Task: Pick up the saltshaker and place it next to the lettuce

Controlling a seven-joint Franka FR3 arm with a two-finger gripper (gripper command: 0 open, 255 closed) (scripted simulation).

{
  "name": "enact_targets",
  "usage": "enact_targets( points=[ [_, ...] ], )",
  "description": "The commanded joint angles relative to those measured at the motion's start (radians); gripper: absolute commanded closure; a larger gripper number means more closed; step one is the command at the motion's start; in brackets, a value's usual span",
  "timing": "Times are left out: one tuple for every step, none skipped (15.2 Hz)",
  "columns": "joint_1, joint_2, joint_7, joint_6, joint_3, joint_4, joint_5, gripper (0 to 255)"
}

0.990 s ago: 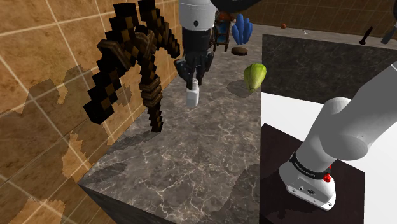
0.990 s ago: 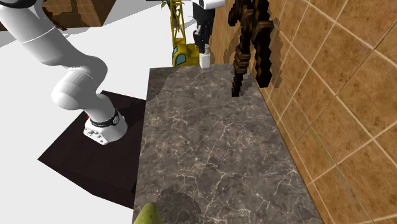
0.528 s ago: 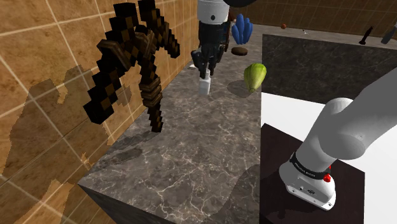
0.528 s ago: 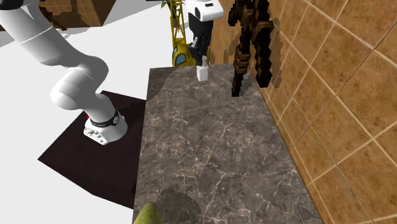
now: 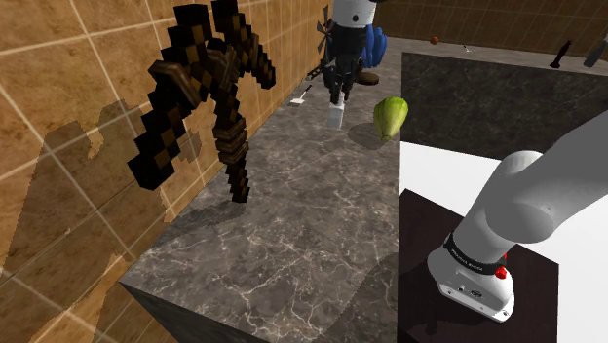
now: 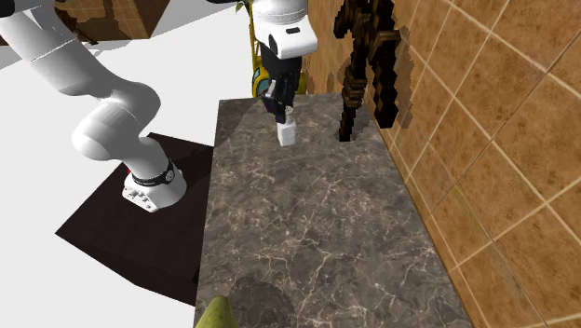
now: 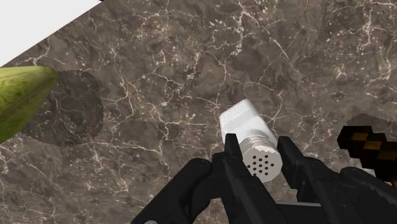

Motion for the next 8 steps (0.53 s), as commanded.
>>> enact_targets(
  points=[
    [-0.019, 0.019, -0.049, 0.008, -0.034, 0.009, -0.013, 255],
    [-0.028, 0.023, -0.073, 0.008, -0.050, 0.013, -0.018, 255],
    [-0.037, 0.028, -0.097, 0.008, -0.067, 0.018, -0.023, 255],
    [-0.046, 0.034, -0.121, 0.009, -0.083, 0.023, -0.029, 255],
    [-0.055, 0.041, -0.145, 0.009, -0.100, 0.030, -0.034, 255],
    [-0.064, 0.049, -0.169, 0.009, -0.116, 0.038, -0.038, 255],
    [-0.073, 0.059, -0.193, 0.009, -0.133, 0.048, -0.043, 255],
    [-0.082, 0.069, -0.217, 0.009, -0.149, 0.058, -0.047, 255]
  ],
)
